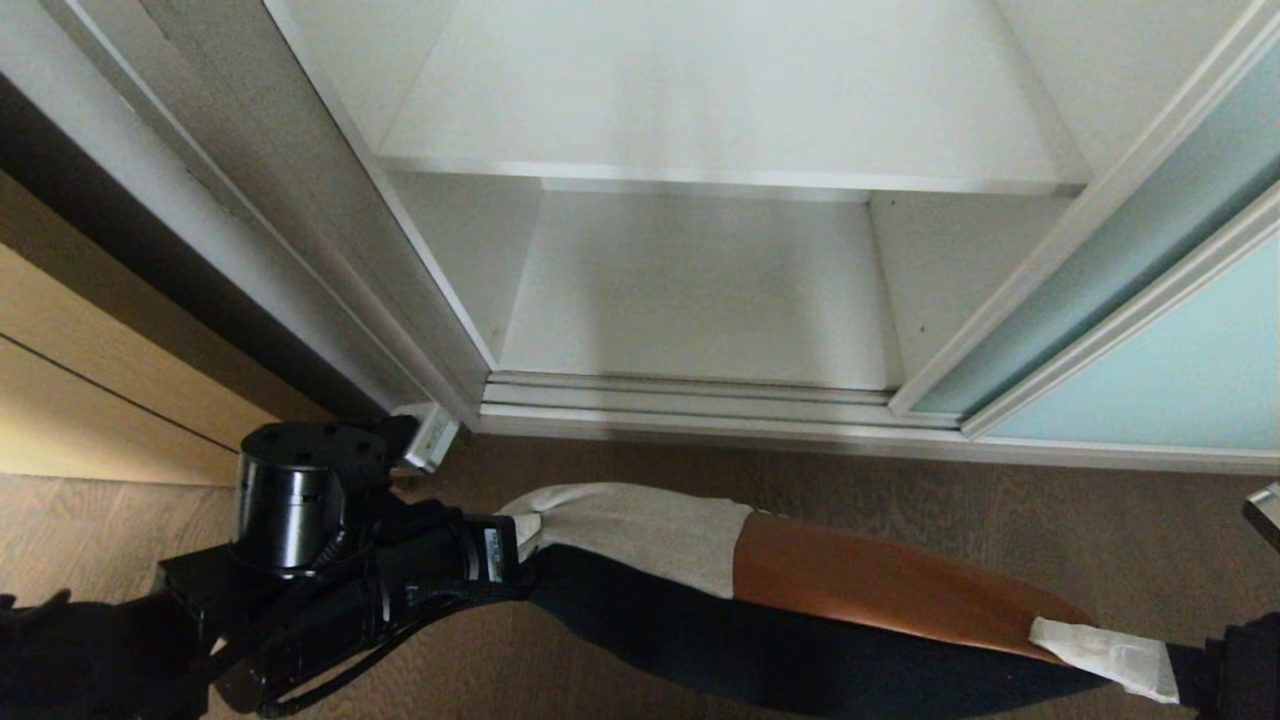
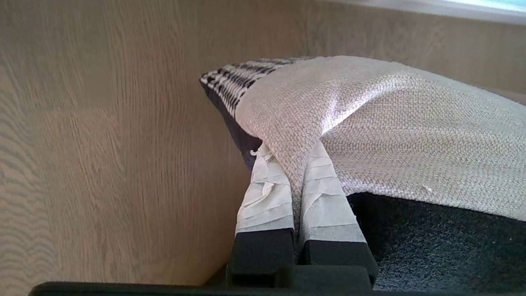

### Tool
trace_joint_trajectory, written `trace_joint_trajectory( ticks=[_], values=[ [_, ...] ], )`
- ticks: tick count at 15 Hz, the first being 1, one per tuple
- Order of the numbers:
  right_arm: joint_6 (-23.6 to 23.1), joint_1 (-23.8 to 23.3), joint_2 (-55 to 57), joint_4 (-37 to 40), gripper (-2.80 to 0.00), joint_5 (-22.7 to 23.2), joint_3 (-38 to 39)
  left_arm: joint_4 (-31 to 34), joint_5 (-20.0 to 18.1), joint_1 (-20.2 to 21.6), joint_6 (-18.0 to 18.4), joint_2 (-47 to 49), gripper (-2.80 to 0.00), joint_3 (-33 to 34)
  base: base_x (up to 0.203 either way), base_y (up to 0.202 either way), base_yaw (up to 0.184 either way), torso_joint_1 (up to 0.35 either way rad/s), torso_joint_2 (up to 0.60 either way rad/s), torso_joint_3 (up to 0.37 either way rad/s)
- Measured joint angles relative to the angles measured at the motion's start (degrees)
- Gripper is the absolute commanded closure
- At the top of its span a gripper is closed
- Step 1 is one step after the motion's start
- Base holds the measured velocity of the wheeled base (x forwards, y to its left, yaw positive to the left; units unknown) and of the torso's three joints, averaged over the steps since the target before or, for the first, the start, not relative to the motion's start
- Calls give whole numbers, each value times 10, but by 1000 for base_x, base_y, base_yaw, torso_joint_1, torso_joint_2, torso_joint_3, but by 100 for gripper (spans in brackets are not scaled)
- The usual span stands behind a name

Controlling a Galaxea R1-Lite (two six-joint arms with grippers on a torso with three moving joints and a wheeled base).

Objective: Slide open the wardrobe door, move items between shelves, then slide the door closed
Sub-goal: Place the pillow on the lower shelf

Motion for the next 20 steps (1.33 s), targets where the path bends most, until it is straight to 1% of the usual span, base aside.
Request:
trace_joint_trajectory(
  ticks=[7,10,14,15,17,20],
  values=[
    [0,0,3,0,0,0,1,1,1,-4,1,2,0,-2,0,0,0,2,3,-194],
    [0,0,4,0,0,0,1,1,9,-9,1,5,0,-5,0,0,0,0,2,-200],
    [-1,0,8,0,0,0,2,1,10,-11,5,6,0,-3,0,0,0,0,3,-64],
    [-1,0,11,0,0,0,2,1,9,-12,11,6,0,1,0,0,0,-4,2,-27],
    [-1,-2,24,-21,0,-1,3,0,9,-18,37,5,0,8,0,0,0,0,0,0],
    [-3,-4,41,-65,0,-3,-11,-32,10,-19,37,7,0,-6,0,0,0,0,0,0]
  ],
)
